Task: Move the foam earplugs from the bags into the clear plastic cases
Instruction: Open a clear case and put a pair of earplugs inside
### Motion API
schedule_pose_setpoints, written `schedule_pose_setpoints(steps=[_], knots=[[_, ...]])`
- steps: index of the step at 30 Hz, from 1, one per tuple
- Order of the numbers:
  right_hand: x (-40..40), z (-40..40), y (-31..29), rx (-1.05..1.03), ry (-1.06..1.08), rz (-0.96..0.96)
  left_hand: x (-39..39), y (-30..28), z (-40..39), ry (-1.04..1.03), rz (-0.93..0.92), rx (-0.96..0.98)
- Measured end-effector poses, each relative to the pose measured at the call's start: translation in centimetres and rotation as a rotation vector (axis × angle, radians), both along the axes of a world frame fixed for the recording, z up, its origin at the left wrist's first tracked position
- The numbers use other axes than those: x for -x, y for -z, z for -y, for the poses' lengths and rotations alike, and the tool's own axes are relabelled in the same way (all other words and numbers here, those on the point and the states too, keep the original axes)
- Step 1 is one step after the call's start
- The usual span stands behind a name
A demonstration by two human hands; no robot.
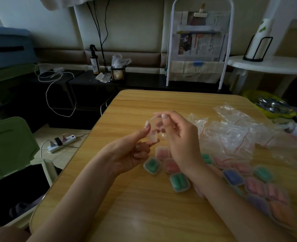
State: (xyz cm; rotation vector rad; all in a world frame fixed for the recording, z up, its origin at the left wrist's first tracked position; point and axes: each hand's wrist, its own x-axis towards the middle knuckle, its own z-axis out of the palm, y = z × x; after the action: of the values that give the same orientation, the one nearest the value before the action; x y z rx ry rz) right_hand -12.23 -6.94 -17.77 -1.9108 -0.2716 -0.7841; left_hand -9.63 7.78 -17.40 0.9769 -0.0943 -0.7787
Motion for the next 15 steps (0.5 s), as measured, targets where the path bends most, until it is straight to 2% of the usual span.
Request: schedule_pose_setpoints(steps=[4, 6, 11, 15], knots=[[-0.3, 0.4, -0.1, -0.244, -0.013, -0.213, 0.6, -0.3, 0.3, 0.120, 0.041, -0.102], [-0.3, 0.4, 0.1, -0.246, -0.001, -0.255, 0.5, -0.1, 0.6, 0.090, 0.041, -0.132], [-0.3, -0.1, 0.1, 0.022, 0.110, -0.029, -0.5, 0.1, 0.5, -0.143, -0.014, -0.071], [0.2, -0.7, -0.3, 0.261, 0.037, 0.048, -1.0, 0.1, 0.1, -0.289, -0.084, -0.013]])
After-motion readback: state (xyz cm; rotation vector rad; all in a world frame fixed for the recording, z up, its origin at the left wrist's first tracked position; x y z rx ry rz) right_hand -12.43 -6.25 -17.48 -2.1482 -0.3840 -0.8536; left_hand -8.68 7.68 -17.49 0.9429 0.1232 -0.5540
